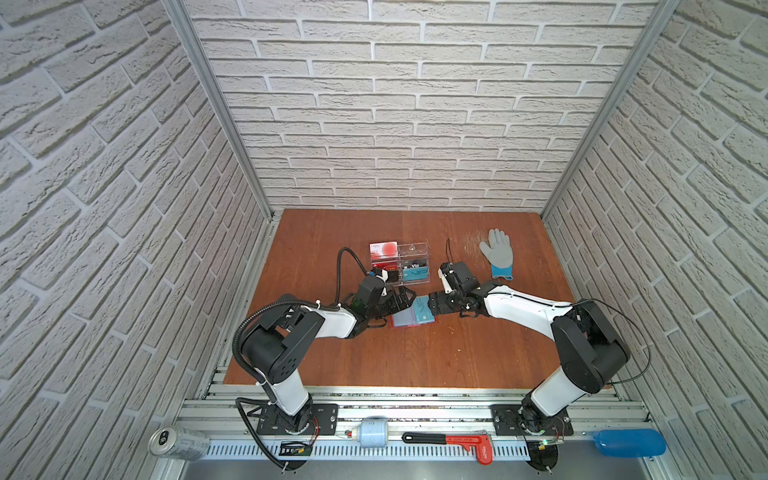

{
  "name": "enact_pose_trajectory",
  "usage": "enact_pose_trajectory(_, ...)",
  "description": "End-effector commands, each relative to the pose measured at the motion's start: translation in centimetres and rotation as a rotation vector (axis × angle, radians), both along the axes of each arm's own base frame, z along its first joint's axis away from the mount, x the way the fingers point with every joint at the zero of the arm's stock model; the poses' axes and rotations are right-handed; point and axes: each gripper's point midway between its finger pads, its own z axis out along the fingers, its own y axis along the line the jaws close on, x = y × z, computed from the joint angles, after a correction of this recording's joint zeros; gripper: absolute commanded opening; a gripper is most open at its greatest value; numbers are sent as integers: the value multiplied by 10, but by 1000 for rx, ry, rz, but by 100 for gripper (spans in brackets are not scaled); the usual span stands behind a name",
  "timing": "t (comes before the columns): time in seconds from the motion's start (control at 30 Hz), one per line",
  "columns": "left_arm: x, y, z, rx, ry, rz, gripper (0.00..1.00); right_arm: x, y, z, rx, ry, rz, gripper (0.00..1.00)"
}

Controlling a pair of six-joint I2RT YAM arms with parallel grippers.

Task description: Take the credit cards out of the card holder

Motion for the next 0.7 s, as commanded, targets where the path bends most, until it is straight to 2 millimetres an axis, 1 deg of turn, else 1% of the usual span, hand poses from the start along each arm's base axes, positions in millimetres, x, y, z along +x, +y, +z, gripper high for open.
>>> enact_pose_trajectory(0.0, 4, -11, -1, -15, 6, 43, 98, 6, 10, 2, 66, -15, -2, 88)
enact_pose_trajectory(0.13, 4, -14, -10, -50, 39, 73, 98, 5, 10, -2, 64, -5, -6, 85)
enact_pose_trajectory(0.23, 4, -17, -13, -64, 45, 78, 98, 6, 12, -6, 67, 6, -6, 78)
enact_pose_trajectory(0.4, 3, -21, -10, -69, 41, 71, 98, 5, 11, -11, 59, 20, -8, 69)
enact_pose_trajectory(0.53, 1, -16, -2, -63, 28, 76, 98, 6, 7, -14, 38, 27, -18, 62)
enact_pose_trajectory(0.67, 1, 2, 5, 16, -1, 100, 98, 6, 6, -16, 41, 34, -24, 55)
